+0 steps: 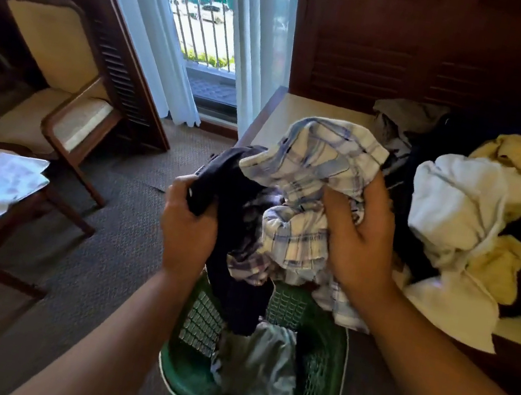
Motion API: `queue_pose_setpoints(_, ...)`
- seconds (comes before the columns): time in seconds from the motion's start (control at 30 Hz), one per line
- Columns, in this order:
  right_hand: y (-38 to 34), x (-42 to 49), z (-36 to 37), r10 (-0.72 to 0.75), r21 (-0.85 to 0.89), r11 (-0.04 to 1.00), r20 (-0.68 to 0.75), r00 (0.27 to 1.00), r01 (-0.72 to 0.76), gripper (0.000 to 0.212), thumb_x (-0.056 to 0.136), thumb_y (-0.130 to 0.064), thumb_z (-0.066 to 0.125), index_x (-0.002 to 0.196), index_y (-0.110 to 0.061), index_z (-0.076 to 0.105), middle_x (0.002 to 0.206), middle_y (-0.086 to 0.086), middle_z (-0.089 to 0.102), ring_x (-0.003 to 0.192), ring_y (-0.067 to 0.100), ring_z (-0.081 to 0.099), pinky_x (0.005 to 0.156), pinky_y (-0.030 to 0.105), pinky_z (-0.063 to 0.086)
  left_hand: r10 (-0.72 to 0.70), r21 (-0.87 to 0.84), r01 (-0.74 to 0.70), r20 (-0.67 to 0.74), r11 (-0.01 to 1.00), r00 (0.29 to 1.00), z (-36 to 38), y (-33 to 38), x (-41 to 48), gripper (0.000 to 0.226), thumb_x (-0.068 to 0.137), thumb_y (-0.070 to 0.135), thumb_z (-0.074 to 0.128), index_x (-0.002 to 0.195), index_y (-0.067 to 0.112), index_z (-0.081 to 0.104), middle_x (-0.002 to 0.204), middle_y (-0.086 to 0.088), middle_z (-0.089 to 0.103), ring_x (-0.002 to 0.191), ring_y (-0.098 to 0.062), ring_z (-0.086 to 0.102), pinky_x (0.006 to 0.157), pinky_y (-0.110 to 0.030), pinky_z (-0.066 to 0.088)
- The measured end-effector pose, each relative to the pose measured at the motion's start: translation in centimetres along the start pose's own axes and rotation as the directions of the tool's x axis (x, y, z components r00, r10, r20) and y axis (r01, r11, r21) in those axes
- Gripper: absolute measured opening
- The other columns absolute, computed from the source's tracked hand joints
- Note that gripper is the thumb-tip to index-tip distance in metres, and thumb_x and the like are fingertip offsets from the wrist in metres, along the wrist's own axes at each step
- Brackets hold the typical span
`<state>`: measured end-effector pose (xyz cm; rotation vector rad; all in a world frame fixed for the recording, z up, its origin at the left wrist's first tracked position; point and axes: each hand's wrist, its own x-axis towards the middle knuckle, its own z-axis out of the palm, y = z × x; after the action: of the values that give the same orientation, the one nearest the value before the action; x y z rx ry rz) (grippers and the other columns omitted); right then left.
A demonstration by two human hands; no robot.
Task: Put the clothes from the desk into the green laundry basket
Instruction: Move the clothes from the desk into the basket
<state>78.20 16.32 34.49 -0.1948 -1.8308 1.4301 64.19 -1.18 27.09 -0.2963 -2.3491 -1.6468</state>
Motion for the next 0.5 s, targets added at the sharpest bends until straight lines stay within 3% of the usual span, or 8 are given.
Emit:
queue_pose_setpoints(0.07,0.0,-3.4,1.2,0.073,-0.012,0.997,-0.021,0.997,-0.073,0.038,0.101,-0.008,0.057,0.134,-0.027,0.054,0.124,-0.022,0.066,0.121,0.002,0.060,0.099,0.020,0.045,-0.003,0.063,0.000,0.050,0.998,0.999,-2.3,-1.4,-1.8,0.023,0.088,0.012,0.075,0.106,0.017,0.062,0.102,-0.005,0.065,0.089,-0.020,0.062,0.073,-0.021,0.049)
queue_pose_setpoints(0.2,2.2,-9.4,2.1,0.338,-0.052,0.937,-0.112,0.934,-0.345,0.032,0.101,-0.019,0.058,0.131,-0.030,0.060,0.121,-0.020,0.068,0.114,-0.002,0.061,0.096,0.023,0.048,-0.080,0.104,0.068,0.123,0.992,0.989,-5.7,-4.6,-4.8,0.021,0.091,0.021,0.074,0.108,0.022,0.061,0.103,-0.004,0.065,0.090,-0.021,0.064,0.080,-0.040,0.056)
queue_pose_setpoints(0.4,5.0,-14.3,1.2,0.541,-0.319,0.737,-0.251,0.802,-0.597,0.035,0.098,-0.035,0.056,0.132,-0.027,0.058,0.108,-0.006,0.067,0.099,0.018,0.063,0.083,0.032,0.045,-0.129,0.182,0.100,0.151,0.978,0.980,-8.8,-7.0,-6.6,0.020,0.091,0.023,0.072,0.108,0.022,0.060,0.104,-0.004,0.066,0.092,-0.023,0.064,0.079,-0.033,0.049)
queue_pose_setpoints(0.5,5.6,-15.6,1.2,0.635,-0.385,0.629,-0.246,0.732,-0.675,0.037,0.097,-0.041,0.053,0.132,-0.028,0.057,0.094,-0.007,0.064,0.085,0.016,0.062,0.078,0.035,0.047,-0.181,0.235,0.121,0.257,0.964,0.949,-9.9,-7.5,-7.4,0.023,0.091,0.025,0.072,0.110,0.026,0.059,0.106,-0.001,0.067,0.093,-0.021,0.065,0.082,-0.036,0.053)
